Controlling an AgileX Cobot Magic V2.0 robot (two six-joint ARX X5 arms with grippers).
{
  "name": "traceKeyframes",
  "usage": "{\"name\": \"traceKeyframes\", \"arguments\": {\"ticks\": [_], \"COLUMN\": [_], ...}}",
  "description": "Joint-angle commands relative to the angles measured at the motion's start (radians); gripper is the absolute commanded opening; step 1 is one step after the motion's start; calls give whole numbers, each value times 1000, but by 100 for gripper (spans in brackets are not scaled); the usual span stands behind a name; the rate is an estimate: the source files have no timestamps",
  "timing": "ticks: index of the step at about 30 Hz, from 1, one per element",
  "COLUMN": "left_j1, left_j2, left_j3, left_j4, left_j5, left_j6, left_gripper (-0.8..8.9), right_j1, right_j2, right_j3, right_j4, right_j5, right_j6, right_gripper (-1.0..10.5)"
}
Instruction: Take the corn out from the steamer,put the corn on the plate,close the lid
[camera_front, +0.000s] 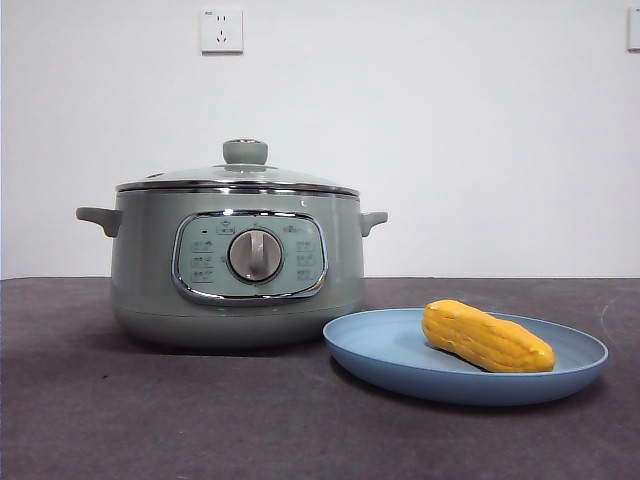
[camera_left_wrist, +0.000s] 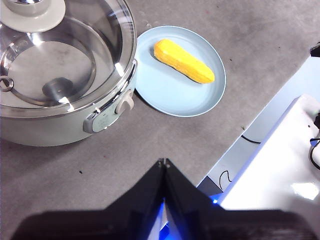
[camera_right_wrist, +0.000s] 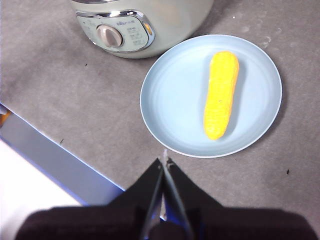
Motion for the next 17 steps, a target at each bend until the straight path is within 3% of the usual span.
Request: {"name": "traceKeyframes", "arguments": {"ticks": [1,13,17], "left_j1": [1,3,50], "left_j2": [0,0,-35], "left_j3": [-8,-8,-8], "left_j4": [7,63,271], "left_j5": [-1,-12,-50], "left_j6": [11,22,161], "left_gripper": [-4,-4,-4], "right_j1": [1,1,1], "right_j2": [-1,-1,-1], "right_j3": [-5,-5,-5], "right_j4": [5,5,5], "right_j5": [3,3,3], "right_j6": [-1,-1,-1], "right_gripper": [1,1,1]}}
